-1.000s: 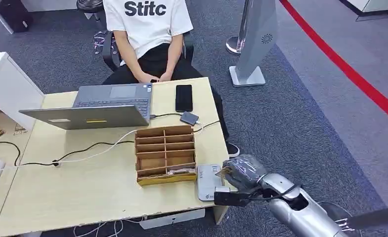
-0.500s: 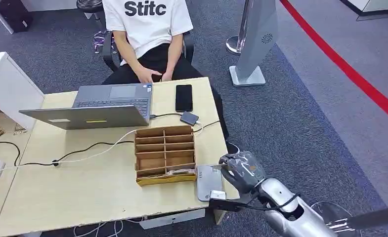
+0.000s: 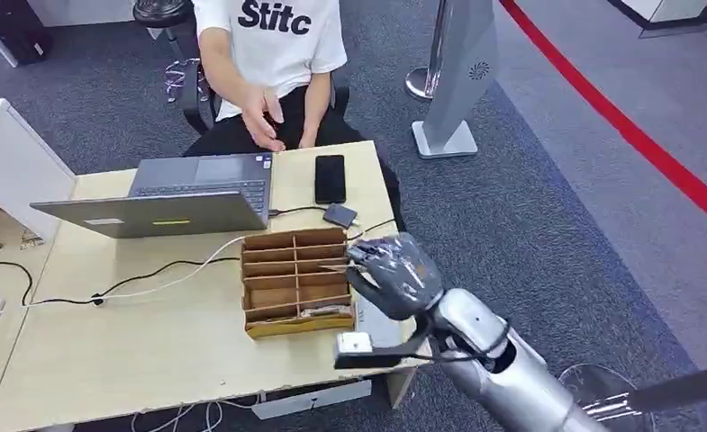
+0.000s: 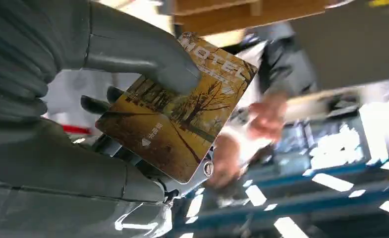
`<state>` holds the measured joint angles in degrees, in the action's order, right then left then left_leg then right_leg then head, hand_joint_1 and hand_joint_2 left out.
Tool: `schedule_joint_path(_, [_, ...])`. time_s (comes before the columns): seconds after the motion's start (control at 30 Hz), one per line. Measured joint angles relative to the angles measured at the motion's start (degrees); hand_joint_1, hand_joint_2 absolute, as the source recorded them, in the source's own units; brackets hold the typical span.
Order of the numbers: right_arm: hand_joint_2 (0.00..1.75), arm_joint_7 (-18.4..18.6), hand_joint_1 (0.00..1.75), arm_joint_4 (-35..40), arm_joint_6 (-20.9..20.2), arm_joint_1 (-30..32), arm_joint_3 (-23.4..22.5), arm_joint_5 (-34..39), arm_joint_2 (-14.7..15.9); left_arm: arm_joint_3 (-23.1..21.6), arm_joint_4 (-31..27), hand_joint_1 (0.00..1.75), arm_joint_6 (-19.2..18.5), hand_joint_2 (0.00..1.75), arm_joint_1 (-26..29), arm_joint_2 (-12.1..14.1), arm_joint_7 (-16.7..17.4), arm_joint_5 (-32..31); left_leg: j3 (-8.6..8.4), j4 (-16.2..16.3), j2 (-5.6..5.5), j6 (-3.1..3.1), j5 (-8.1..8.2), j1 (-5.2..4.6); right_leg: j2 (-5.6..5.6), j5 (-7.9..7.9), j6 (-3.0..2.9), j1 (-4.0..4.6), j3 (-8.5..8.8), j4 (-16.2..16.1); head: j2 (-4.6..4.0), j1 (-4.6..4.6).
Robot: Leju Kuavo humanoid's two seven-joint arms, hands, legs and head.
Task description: Pass the card to the sensor for recognition and then transmit it.
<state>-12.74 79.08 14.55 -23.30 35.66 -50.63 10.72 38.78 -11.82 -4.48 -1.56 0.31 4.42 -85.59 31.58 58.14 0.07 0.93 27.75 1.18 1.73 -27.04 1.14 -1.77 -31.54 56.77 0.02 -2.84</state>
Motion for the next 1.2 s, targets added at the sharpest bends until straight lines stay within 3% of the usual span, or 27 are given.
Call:
schedule_joint_path(0.17, [1.75, 3.2, 1.75, -19.7, -2.9, -20.3, 4.9, 2.8, -11.8, -4.1, 0.0, 0.0, -1.3, 1.75, -1.6, 0.4, -1.0, 0.0, 0.1, 0.0, -0.3, 0.16, -0.41, 0.02, -0.2, 0.14, -0.01, 0.01, -0.23, 0.2, 0.0, 0.0])
schedule_joint_path(0.3, [1.75, 4.3, 1.75, -31.8, -3.2, -28.7, 5.9, 4.3, -17.2, -7.6, 0.0, 0.0, -2.4, 1.75, -2.4, 0.5, -0.9, 0.0, 0.19, 0.0, -0.53, 0.19, -0.44, 0.04, -0.4, 0.13, -0.01, 0.04, -0.22, 0.2, 0.0, -0.02])
schedule_joint_path(0.33, [1.75, 4.6, 1.64, -34.0, -3.1, -29.9, 6.0, 4.7, -18.0, -8.1, 0.0, 0.0, -2.6, 1.75, -2.5, 0.5, -0.9, 0.0, 0.2, 0.0, -0.53, 0.19, -0.44, 0.04, -0.4, 0.13, -0.01, 0.04, -0.22, 0.2, 0.0, -0.04])
schedule_joint_path(0.37, [1.75, 5.0, 1.64, -36.1, -3.0, -30.9, 6.0, 4.9, -18.7, -8.6, 0.0, 0.0, -2.8, 1.75, -2.7, 0.5, -0.9, 0.0, 0.21, 0.0, -0.53, 0.19, -0.44, 0.04, -0.39, 0.13, -0.01, 0.04, -0.22, 0.2, 0.0, -0.02])
schedule_joint_path(0.4, [1.75, 5.1, 0.24, -38.3, -3.0, -31.9, 6.0, 4.9, -19.4, -9.2, 0.0, 0.0, -2.9, 1.75, -2.8, 0.6, -0.8, 0.0, 0.22, 0.0, -0.53, 0.19, -0.44, 0.04, -0.39, 0.13, -0.01, 0.04, -0.22, 0.2, 0.0, -0.04])
schedule_joint_path(0.43, [1.75, 5.0, 0.0, -39.9, -2.9, -32.7, 6.0, 5.1, -20.0, -9.6, 0.0, 0.0, -3.0, 1.75, -2.9, 0.6, -0.8, 0.0, 0.22, 0.0, -0.53, 0.19, -0.43, 0.04, -0.38, 0.13, -0.01, 0.04, -0.22, 0.2, 0.0, -0.04])
schedule_joint_path(0.77, [1.75, 5.0, 0.0, -48.4, -1.5, -34.6, 6.3, 4.5, -23.2, -11.4, 0.0, 0.0, -3.0, 1.75, -3.1, 0.9, -0.6, 0.0, 0.23, 0.0, -0.52, 0.19, -0.42, 0.03, -0.39, 0.13, -0.01, 0.04, -0.26, 0.2, 0.0, -0.02])
schedule_joint_path(0.9, [1.75, 4.0, 0.0, -48.9, 1.7, -34.5, 6.6, 3.3, -23.4, -11.4, 0.0, 0.0, -2.7, 1.75, -3.0, 0.9, -0.5, 0.0, 0.23, 0.0, -0.53, 0.19, -0.43, 0.03, -0.39, 0.13, -0.01, 0.04, -0.26, 0.2, 0.0, -0.02])
schedule_joint_path(1.0, [1.75, 1.7, 0.0, -46.6, 4.0, -32.6, 6.7, 3.8, -23.3, -11.4, 0.0, 0.0, -1.8, 1.75, -2.5, 0.9, -0.5, 0.2, 0.23, 0.0, -0.49, 0.19, -0.41, 0.03, -0.37, 0.13, -0.01, 0.04, -0.28, 0.2, 0.0, -0.02])
schedule_joint_path(1.1, [1.75, -2.5, 0.0, -40.5, 1.5, -28.0, 6.7, 8.2, -22.1, -11.2, 0.0, 0.0, -1.1, 1.75, -1.8, 0.9, -0.5, 0.3, 0.23, 0.0, -0.52, 0.19, -0.38, 0.04, -0.39, 0.09, 0.03, 0.04, -0.29, 0.1, 0.0, -0.02])
schedule_joint_path(1.2, [1.75, -4.1, 0.0, -32.7, 1.4, -21.3, 7.5, 9.0, -19.7, -10.7, 0.0, 0.0, -0.8, 1.75, -1.1, 0.9, -0.5, 0.5, 0.29, 0.0, -0.57, 0.19, -0.34, 0.03, -0.41, 0.07, 0.04, 0.04, -0.31, 0.1, 0.0, -0.04])
